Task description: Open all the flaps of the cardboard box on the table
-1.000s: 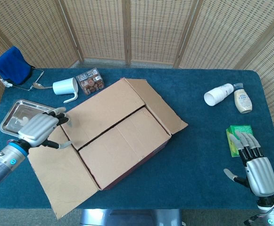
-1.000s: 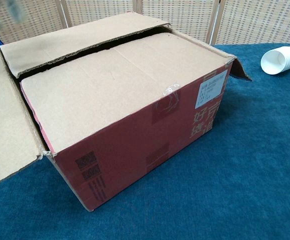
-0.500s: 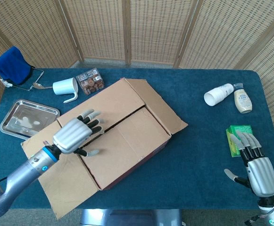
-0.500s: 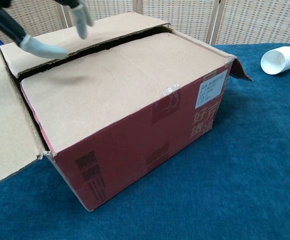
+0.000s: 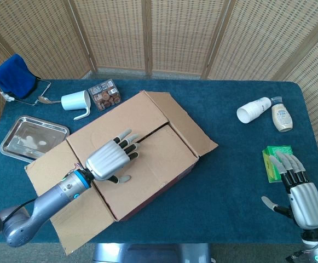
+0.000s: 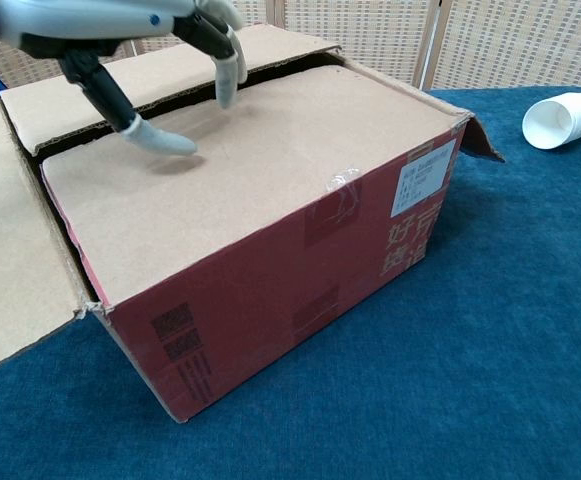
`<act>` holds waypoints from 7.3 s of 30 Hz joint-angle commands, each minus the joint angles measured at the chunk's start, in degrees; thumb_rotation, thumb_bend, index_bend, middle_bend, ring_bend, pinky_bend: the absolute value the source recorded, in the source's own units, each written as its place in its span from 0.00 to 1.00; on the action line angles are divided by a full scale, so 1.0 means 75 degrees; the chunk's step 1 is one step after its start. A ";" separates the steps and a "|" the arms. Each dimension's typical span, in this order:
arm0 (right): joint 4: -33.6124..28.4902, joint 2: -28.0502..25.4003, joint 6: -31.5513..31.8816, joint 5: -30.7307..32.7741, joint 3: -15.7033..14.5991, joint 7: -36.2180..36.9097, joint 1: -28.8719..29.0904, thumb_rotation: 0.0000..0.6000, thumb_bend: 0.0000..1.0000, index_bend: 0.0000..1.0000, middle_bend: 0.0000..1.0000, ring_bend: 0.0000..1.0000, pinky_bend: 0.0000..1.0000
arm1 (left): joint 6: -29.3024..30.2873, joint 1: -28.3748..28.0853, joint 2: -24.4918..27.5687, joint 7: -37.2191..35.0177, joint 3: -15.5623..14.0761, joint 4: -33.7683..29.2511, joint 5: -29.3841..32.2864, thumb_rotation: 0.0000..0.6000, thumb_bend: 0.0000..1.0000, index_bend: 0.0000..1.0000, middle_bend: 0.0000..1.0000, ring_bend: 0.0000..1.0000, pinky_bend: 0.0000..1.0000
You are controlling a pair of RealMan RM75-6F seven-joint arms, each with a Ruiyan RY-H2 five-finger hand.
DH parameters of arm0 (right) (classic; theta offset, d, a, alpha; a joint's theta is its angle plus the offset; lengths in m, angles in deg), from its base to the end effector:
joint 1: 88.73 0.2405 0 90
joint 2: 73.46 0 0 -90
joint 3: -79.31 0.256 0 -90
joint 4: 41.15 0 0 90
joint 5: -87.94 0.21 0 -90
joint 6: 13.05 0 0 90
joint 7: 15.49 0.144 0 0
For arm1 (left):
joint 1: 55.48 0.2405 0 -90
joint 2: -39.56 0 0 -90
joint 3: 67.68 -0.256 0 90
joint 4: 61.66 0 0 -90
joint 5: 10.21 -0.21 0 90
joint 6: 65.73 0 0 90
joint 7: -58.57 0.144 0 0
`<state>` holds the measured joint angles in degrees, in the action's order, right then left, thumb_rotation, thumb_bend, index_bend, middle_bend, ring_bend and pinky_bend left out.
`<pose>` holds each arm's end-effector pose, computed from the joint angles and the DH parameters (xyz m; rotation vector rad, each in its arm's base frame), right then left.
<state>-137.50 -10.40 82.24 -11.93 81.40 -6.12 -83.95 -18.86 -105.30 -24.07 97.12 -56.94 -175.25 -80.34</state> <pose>-0.2587 -0.1704 0.1684 1.4304 -0.8576 1.3089 -0.0574 0.3043 0.0690 -2.2541 -0.3387 -0.8480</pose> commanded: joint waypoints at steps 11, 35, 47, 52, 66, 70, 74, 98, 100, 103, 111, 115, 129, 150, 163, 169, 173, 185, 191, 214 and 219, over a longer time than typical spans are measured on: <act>0.0008 -0.0060 0.0028 0.0010 0.0015 0.0198 0.0006 1.00 0.12 0.00 0.00 0.00 0.00 | 0.0349 -0.0911 -0.0198 0.1971 -0.0366 -0.0087 0.1178 0.67 0.00 0.34 0.32 0.07 0.04; -0.0018 -0.0065 0.0044 -0.0049 -0.0011 0.0183 -0.0007 1.00 0.12 0.00 0.00 0.00 0.00 | 0.1166 -0.0950 0.0778 0.2004 -0.0721 -0.0526 0.1378 0.67 0.00 0.35 0.38 0.10 0.03; -0.0032 -0.0069 0.0033 -0.0067 -0.0031 0.0176 -0.0010 1.00 0.12 0.00 0.00 0.00 0.00 | 0.1586 -0.0552 0.1631 0.1274 -0.0618 -0.0649 0.1034 0.67 0.00 0.35 0.38 0.11 0.04; -0.0028 -0.0058 0.0014 -0.0071 -0.0037 0.0155 -0.0005 1.00 0.12 0.00 0.00 0.00 0.00 | 0.1715 -0.0339 0.1991 0.0864 -0.0549 -0.0571 0.0901 0.67 0.00 0.35 0.38 0.12 0.04; -0.0046 -0.0025 -0.0037 -0.0122 -0.0077 0.0087 0.0010 1.00 0.12 0.00 0.00 0.00 0.00 | 0.1888 0.0620 0.2690 -0.0621 -0.0596 0.0598 0.1009 0.67 0.00 0.35 0.38 0.13 0.05; -0.0055 -0.0009 -0.0063 -0.0130 -0.0087 0.0039 0.0017 1.00 0.12 0.00 0.00 0.00 0.00 | 0.1736 0.0816 0.2501 -0.0995 -0.0631 0.1296 0.1242 0.68 0.00 0.35 0.38 0.13 0.05; -0.0070 0.0004 -0.0082 -0.0171 -0.0111 -0.0005 0.0023 1.00 0.12 0.00 0.00 0.00 0.00 | 0.1543 0.0978 0.2197 -0.1302 -0.0688 0.1886 0.1398 0.67 0.00 0.35 0.37 0.13 0.05; -0.0159 0.0008 -0.0153 -0.0263 -0.0163 0.0004 0.0083 1.00 0.13 0.00 0.00 0.00 0.00 | 0.1497 0.0904 0.0809 -0.1869 -0.0255 0.1858 0.0707 0.96 0.00 0.33 0.29 0.14 0.19; -0.0163 0.0000 -0.0152 -0.0257 -0.0161 0.0024 0.0086 1.00 0.12 0.00 0.00 0.00 0.00 | 0.1542 0.0808 0.0577 -0.1628 -0.0193 0.1850 0.0830 1.00 0.00 0.32 0.26 0.14 0.23; -0.0187 -0.0020 -0.0123 -0.0251 -0.0138 0.0075 0.0094 1.00 0.12 0.00 0.00 0.00 0.00 | 0.1660 0.0625 0.0093 -0.1208 -0.0115 0.1881 0.0916 1.00 0.00 0.29 0.19 0.14 0.26; -0.0229 -0.0057 -0.0106 -0.0260 -0.0123 0.0135 0.0111 1.00 0.13 0.00 0.00 0.00 0.00 | 0.1938 0.0412 -0.0862 -0.0496 -0.0093 0.1939 0.1162 1.00 0.00 0.07 0.00 0.02 0.21; -0.0262 -0.0062 -0.0112 -0.0267 -0.0122 0.0132 0.0121 1.00 0.13 0.00 0.00 0.00 0.00 | 0.2034 0.0353 -0.1217 -0.0324 -0.0093 0.1999 0.1235 1.00 0.00 0.00 0.00 0.00 0.19; -0.0344 -0.0060 -0.0160 -0.0265 -0.0125 0.0072 0.0144 1.00 0.13 0.00 0.00 0.00 0.00 | 0.2448 0.0416 -0.2044 -0.1002 -0.0079 0.2598 0.0501 1.00 0.00 0.00 0.00 0.00 0.18; -0.0432 -0.0080 -0.0188 -0.0304 -0.0174 0.0060 0.0143 1.00 0.14 0.00 0.00 0.00 0.00 | 0.2426 0.0566 -0.2371 -0.1430 0.0230 0.2286 0.0947 1.00 0.00 0.00 0.00 0.00 0.14; -0.0456 -0.0072 -0.0223 -0.0334 -0.0218 0.0013 0.0136 1.00 0.14 0.00 0.00 0.00 0.00 | 0.2310 0.0665 -0.2377 -0.2296 0.0388 0.2147 0.0843 0.49 0.00 0.00 0.00 0.00 0.06; -0.0458 -0.0078 -0.0222 -0.0331 -0.0224 0.0020 0.0131 1.00 0.14 0.00 0.00 0.00 0.00 | 0.2355 0.0669 -0.2419 -0.2471 0.0521 0.2050 0.0894 0.48 0.00 0.00 0.00 0.00 0.06; -0.0458 -0.0080 -0.0226 -0.0339 -0.0229 0.0026 0.0134 1.00 0.14 0.00 0.00 0.00 0.00 | 0.2425 0.0683 -0.2449 -0.2759 0.0654 0.1994 0.0818 0.48 0.00 0.00 0.00 0.00 0.06; -0.0459 -0.0079 -0.0233 -0.0353 -0.0244 0.0028 0.0133 1.00 0.14 0.00 0.00 0.00 0.00 | 0.2292 0.0534 -0.2558 -0.3207 0.0973 0.1486 0.0961 0.48 0.00 0.00 0.00 0.00 0.07; -0.0456 -0.0102 -0.0215 -0.0329 -0.0235 0.0090 0.0128 1.00 0.14 0.00 0.00 0.00 0.00 | 0.2206 0.0362 -0.2713 -0.3272 0.1124 0.1281 0.1096 0.48 0.00 0.00 0.00 0.00 0.07; -0.0429 -0.0092 -0.0203 -0.0439 -0.0286 0.0066 0.0126 1.00 0.14 0.00 0.00 0.00 0.00 | 0.1747 0.0027 -0.2839 -0.3744 0.1248 0.0256 0.1640 0.47 0.00 0.00 0.00 0.00 0.07; -0.0429 -0.0103 -0.0161 -0.0476 -0.0302 0.0072 0.0107 1.00 0.14 0.00 0.00 0.00 0.00 | 0.1677 -0.0082 -0.2916 -0.3537 0.1068 0.0208 0.1634 0.47 0.00 0.00 0.00 0.00 0.07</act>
<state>-140.72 -11.17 81.03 -15.50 79.14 -5.57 -83.15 -6.13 -105.75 -45.80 70.42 -48.74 -173.63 -68.03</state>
